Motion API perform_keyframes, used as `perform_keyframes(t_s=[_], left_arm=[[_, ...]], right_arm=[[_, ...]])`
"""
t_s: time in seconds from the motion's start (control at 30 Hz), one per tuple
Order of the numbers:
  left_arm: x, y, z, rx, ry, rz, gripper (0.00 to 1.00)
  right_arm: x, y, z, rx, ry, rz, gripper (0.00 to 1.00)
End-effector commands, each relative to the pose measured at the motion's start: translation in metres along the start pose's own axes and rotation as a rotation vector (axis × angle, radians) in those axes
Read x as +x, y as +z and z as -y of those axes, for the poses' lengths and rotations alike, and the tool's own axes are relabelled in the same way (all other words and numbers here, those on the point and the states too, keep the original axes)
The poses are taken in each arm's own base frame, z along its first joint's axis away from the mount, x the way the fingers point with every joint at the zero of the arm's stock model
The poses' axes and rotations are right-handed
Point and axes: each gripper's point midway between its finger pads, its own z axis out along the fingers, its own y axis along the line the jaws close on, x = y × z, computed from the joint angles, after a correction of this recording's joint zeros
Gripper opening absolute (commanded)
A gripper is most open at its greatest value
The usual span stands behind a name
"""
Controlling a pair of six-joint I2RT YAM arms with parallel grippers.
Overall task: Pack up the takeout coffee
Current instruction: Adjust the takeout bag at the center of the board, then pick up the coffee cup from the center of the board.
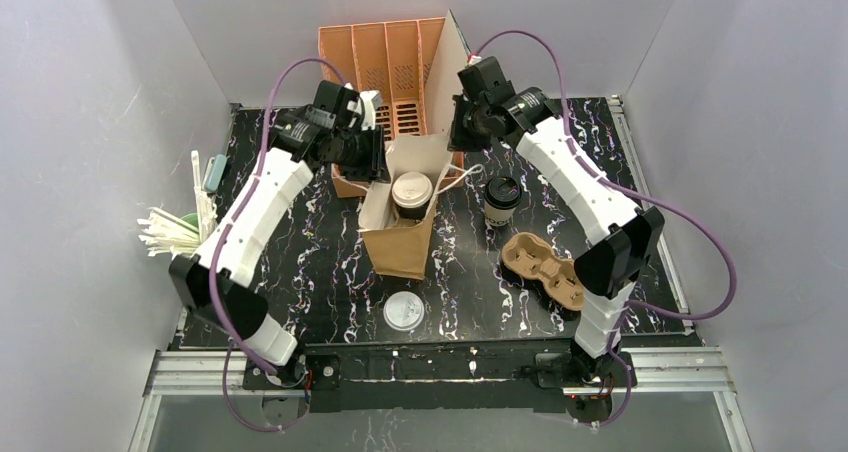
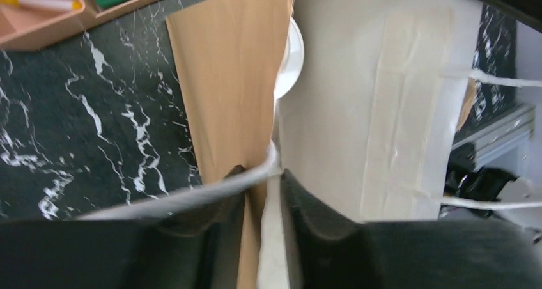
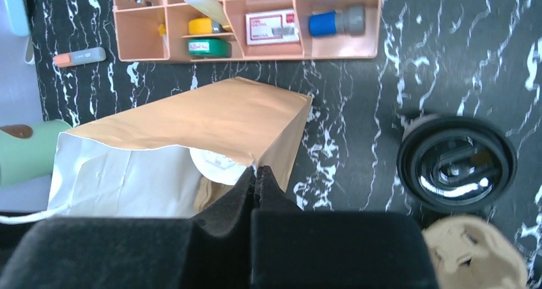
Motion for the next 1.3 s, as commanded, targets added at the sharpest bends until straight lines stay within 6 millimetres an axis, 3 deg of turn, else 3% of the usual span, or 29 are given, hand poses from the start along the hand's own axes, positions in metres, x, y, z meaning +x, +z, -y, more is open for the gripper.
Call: perform_keyframes(t_s=[0.0,0.13,0.27,0.37,0.53,0.63,0.8,0.87,0.9,0.93,1.0,1.1,1.27], left_arm=[[-0.009,-0.03,0.009,-0.016,-0.226,0.178,0.31],[-0.014,-0.039,0.014,-0.004,-0.234,0.197,0.51],[-0.018,-0.059,0.018,-0.017,-0.178,0.177,0.68],[-0.019,-0.069,0.027,0.016,-0.142,0.153,0.74],[-0.042,-0.087,0.047,0.102,-0.099,0.228,0.79],[-0.068,-0.099,0.048,0.1,-0.063,0.324,0.77],[-0.111,-0.102,0.027,0.067,-0.082,0.436,0.7],[-0.123,-0.1,0.014,0.022,-0.062,0.462,0.77],[-0.127,-0.099,0.006,-0.013,-0.055,0.475,0.9],[-0.13,-0.096,-0.004,-0.057,-0.065,0.485,0.97],[-0.132,-0.093,-0.027,-0.146,-0.143,0.502,0.98],[-0.134,-0.083,-0.042,-0.11,-0.239,0.494,0.98],[-0.127,-0.076,-0.063,-0.066,-0.305,0.475,0.98]], right_arm=[[-0.046,-0.002,-0.029,-0.134,-0.18,0.152,0.12],[-0.072,-0.004,-0.032,-0.103,-0.261,0.227,0.52],[-0.079,-0.014,-0.028,-0.087,-0.299,0.252,0.75],[-0.078,-0.03,-0.026,-0.097,-0.314,0.27,0.89],[-0.077,-0.053,-0.013,-0.059,-0.314,0.311,0.96],[-0.076,-0.059,0.012,0.036,-0.29,0.31,0.97],[-0.065,-0.062,0.048,0.129,-0.236,0.231,0.98],[-0.057,-0.063,0.062,0.158,-0.205,0.201,0.98],[-0.051,-0.061,0.07,0.173,-0.182,0.176,0.98],[-0.043,-0.06,0.076,0.178,-0.153,0.147,0.98],[-0.025,-0.054,0.091,0.194,-0.106,0.078,0.98],[0.003,-0.044,0.103,0.181,-0.073,-0.016,0.98],[0.022,-0.028,0.118,0.186,-0.004,-0.042,0.98]])
